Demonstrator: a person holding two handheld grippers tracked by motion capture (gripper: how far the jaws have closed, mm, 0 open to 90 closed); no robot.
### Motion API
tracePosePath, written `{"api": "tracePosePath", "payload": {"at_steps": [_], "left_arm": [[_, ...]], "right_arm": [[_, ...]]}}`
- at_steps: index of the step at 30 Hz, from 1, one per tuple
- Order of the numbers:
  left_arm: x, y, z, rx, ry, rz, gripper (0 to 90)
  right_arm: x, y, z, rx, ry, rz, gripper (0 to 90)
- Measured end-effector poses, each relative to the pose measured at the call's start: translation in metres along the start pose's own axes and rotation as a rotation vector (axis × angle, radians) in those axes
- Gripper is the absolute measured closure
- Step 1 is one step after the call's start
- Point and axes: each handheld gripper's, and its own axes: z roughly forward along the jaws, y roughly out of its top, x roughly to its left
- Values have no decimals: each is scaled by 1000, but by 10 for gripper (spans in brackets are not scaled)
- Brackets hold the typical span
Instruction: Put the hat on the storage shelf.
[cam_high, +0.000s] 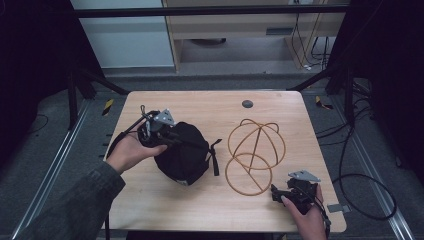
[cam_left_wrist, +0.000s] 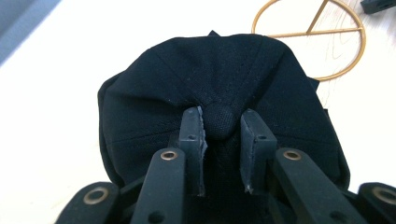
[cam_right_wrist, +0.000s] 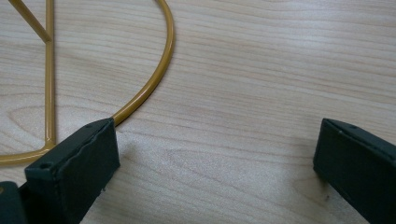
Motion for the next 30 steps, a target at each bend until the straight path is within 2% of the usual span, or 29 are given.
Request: {"api": "tracePosePath", "payload": {"at_steps": [5, 6, 13, 16, 21, 30], "left_arm": [[-3, 4, -20, -35, 10, 10, 731], [-5, 6, -28, -57, 18, 11, 731], [-13, 14, -50, -86, 30, 37, 732], [-17, 18, -63, -111, 44, 55, 732], [-21, 25, -85, -151, 60, 63, 733], [-36, 45, -115, -193, 80, 118, 733]], "right_arm": [[-1, 0, 0, -1, 5, -9, 4], [-2, 0, 0, 0, 6, -9, 4], [-4, 0, 0, 1, 8, -8, 4], [-5, 0, 0, 0, 7, -10, 4], [-4, 0, 0, 0, 7, -7, 4], [-4, 0, 0, 0, 7, -7, 4]]}}
